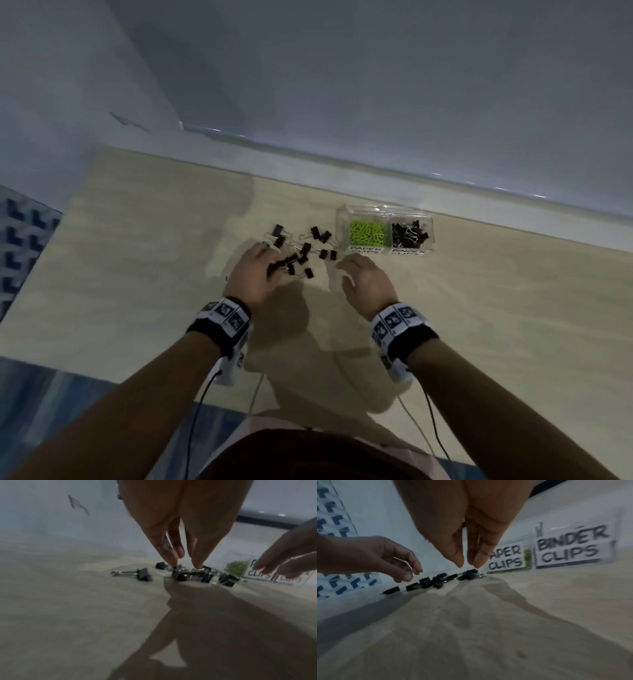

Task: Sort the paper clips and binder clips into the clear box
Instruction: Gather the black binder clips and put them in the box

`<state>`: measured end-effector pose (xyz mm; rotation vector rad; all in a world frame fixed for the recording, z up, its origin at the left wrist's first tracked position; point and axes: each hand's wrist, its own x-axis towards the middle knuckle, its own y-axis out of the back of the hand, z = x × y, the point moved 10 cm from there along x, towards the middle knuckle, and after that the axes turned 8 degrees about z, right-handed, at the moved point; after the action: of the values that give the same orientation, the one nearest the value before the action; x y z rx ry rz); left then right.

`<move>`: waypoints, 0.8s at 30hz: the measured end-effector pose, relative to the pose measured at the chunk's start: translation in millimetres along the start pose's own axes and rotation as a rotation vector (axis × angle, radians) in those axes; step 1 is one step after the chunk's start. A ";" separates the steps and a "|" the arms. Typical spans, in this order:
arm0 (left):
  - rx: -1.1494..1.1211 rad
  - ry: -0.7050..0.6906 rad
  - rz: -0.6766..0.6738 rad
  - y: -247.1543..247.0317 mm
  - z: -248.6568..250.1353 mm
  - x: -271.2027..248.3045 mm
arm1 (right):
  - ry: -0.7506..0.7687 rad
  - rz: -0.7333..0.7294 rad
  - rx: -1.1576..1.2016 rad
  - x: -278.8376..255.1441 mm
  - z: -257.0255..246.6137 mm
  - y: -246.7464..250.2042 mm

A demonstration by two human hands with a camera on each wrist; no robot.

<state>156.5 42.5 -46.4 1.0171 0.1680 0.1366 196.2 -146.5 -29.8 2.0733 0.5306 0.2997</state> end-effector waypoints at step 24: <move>0.157 -0.032 -0.190 -36.1 -6.0 17.5 | -0.001 -0.114 -0.261 45.1 -33.1 -37.0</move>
<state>173.7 32.1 -81.6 1.1535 0.2478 -0.0672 212.9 -83.0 -43.7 1.7839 0.5748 0.2857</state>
